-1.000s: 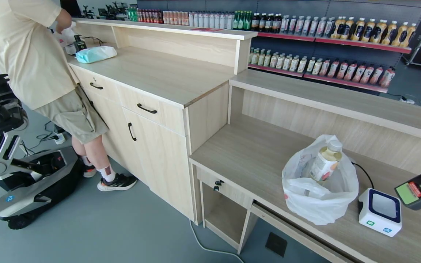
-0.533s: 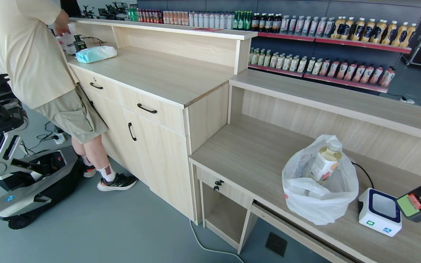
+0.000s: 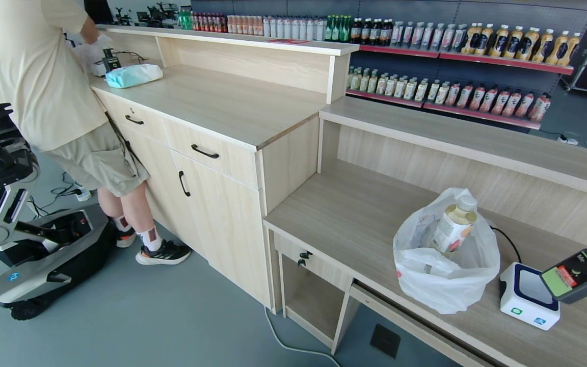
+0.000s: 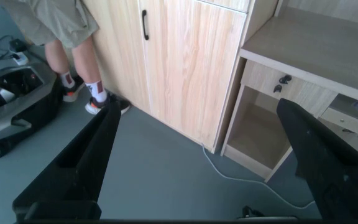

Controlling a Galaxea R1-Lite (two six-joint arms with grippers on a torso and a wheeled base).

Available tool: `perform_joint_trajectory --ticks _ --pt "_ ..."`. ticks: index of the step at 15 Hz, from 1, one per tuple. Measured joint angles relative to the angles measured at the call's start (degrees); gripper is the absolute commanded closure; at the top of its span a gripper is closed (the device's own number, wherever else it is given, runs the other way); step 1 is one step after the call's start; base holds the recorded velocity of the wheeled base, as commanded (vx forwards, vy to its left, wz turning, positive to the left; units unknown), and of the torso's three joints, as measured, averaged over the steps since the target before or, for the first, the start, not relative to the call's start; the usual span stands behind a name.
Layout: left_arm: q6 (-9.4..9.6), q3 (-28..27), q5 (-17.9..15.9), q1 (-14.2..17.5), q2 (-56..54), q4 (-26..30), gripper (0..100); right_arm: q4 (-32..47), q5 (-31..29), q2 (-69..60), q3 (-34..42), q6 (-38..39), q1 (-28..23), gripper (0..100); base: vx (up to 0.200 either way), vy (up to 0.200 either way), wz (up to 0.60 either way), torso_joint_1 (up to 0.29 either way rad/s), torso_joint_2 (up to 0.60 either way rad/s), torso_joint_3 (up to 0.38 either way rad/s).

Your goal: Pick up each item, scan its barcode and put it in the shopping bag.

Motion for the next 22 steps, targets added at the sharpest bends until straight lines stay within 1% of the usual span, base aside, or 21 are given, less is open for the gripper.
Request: perform_joint_trajectory --ticks 9,17,19,22 --pt "0.00 0.0 0.0 0.0 0.0 0.0 0 -0.8 0.0 2.3 -1.2 0.1 1.4 100 0.000 0.000 0.00 0.000 0.00 0.000" --pt "0.00 0.0 0.0 0.0 0.0 0.0 0 -3.5 -0.1 2.9 -1.3 0.3 3.6 100 0.000 0.000 0.00 0.000 0.00 0.000" --pt "0.00 0.0 0.0 0.0 0.0 0.0 0 -5.5 -0.2 3.3 -1.4 1.4 4.1 100 0.000 0.000 0.00 0.000 0.00 0.000" --pt "0.00 0.0 0.0 0.0 0.0 0.0 0 -6.0 -0.3 3.6 -1.5 2.3 4.5 100 0.000 0.000 0.00 0.000 0.00 0.000"
